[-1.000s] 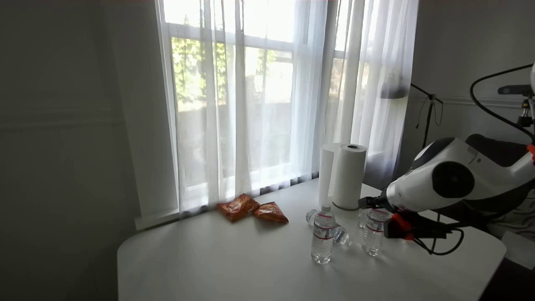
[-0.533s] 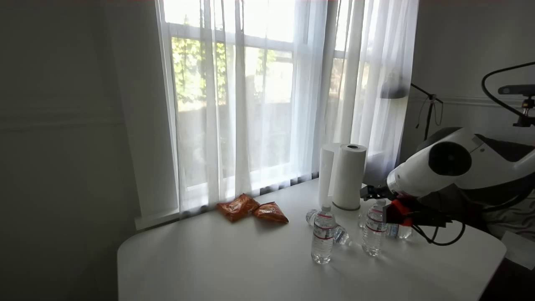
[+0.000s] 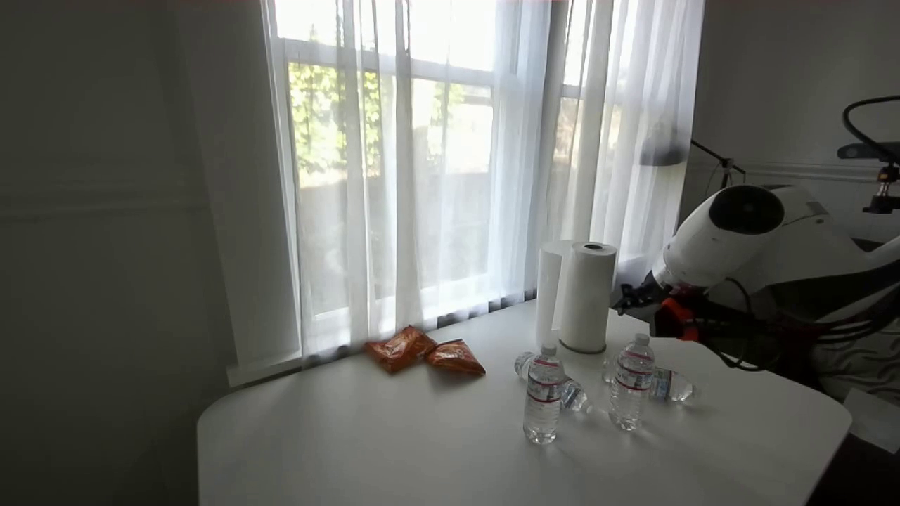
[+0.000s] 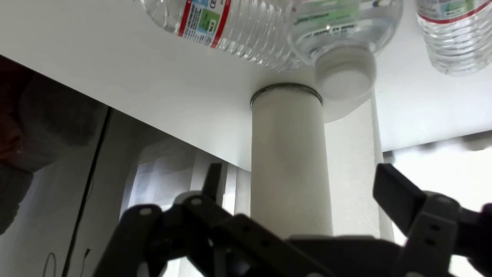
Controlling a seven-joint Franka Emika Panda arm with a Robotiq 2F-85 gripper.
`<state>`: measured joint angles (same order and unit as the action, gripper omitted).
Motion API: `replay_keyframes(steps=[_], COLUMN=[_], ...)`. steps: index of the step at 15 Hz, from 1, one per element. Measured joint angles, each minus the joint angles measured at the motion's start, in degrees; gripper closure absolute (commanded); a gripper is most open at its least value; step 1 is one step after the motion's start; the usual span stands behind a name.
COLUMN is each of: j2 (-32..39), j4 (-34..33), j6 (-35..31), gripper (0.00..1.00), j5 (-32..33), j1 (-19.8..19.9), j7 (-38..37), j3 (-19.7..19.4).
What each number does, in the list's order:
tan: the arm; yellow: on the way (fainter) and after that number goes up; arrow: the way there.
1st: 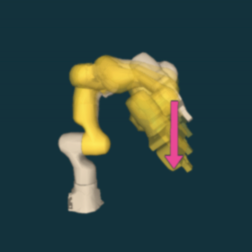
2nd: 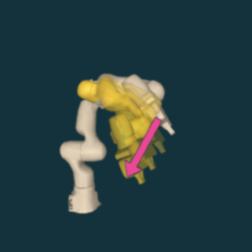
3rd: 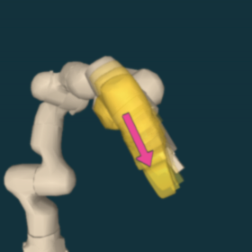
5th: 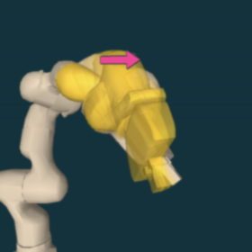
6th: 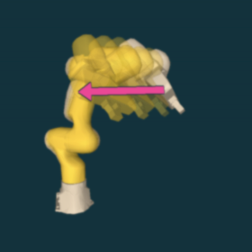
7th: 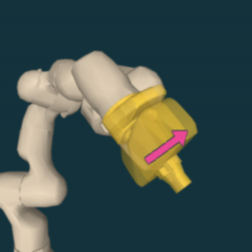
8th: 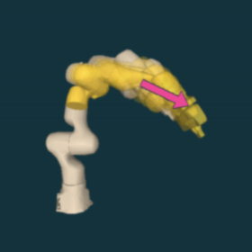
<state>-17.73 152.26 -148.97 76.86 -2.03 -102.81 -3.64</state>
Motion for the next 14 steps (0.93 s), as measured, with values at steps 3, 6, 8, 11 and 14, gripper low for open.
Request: replay_keyframes(steps=[3, 6, 8, 11, 14], j2=[-1.42, -1.57, -1.56, -1.59, -2.04], j4=[-1.01, -1.78, -2.17, -3.18, -5.00], j6=[-0.10, 0.04, 0.62, 2.77, 5.85], gripper=[0.00, 0.00, 0.00, 0.00, 0.00], j5=[-7.19, -12.94, -16.58, -22.28, -27.20], j1=[0.35, -0.51, -1.51, -3.24, -3.59], j7=[12.34, 24.70, 33.00, 45.40, 57.10], j3=[-1.31, -4.27, -6.68, -10.05, -12.07])
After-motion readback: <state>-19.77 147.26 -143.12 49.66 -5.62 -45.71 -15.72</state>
